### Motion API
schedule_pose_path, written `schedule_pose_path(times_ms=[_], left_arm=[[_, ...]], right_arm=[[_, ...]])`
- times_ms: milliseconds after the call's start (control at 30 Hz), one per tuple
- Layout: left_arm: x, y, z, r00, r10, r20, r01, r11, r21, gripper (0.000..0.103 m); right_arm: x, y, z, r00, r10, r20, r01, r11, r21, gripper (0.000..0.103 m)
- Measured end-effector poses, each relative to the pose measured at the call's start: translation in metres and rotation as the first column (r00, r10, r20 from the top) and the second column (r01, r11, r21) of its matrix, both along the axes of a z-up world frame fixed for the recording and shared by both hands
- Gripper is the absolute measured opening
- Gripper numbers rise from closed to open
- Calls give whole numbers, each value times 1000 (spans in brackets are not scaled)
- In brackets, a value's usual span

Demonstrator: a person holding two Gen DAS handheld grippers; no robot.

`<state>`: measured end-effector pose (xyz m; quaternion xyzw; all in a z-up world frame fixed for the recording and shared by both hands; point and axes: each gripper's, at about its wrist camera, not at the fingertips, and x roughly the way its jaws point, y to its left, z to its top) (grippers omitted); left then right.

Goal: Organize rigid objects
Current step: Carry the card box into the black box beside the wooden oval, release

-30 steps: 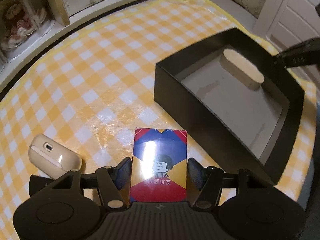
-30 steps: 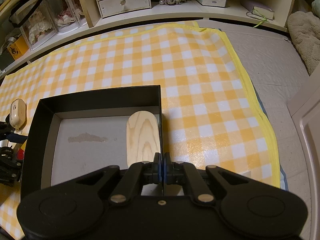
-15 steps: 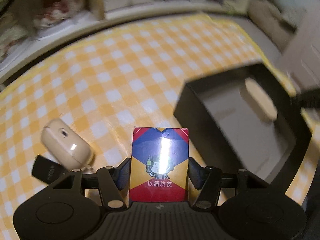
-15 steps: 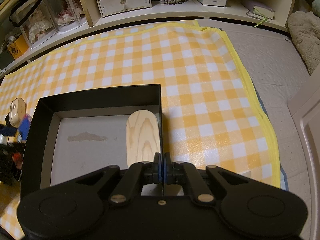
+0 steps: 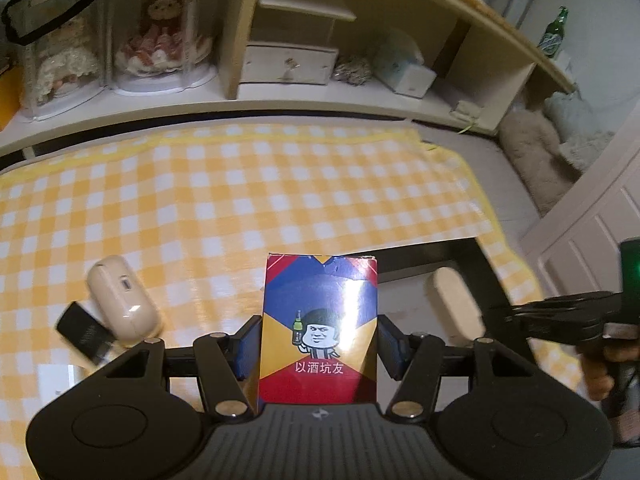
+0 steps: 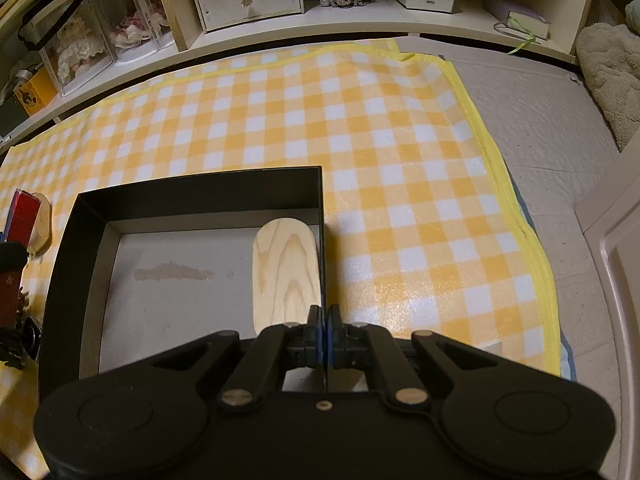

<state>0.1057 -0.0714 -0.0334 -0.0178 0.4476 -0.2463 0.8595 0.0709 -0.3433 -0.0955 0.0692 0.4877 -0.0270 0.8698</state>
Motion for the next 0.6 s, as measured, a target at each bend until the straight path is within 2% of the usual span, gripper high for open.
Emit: schedule_pose_path(times_ms=[167, 267, 433, 600], left_arm=[[-8, -27, 4, 999, -32, -11, 32, 999, -34, 60], [-8, -43, 0, 998, -26, -54, 23, 998, -55, 60], [1, -66, -16, 989, 44, -144, -63, 990, -128, 60], [8, -89, -40, 974, 113, -198, -142, 981, -136, 60]], right_arm=[[0, 0, 0, 1000, 1, 0, -1, 1000, 0, 3], [0, 1, 0, 1000, 1, 0, -1, 1000, 1, 3], [0, 1, 0, 1000, 1, 0, -1, 1000, 0, 3], [1, 0, -2, 1000, 2, 0, -2, 1000, 2, 3]])
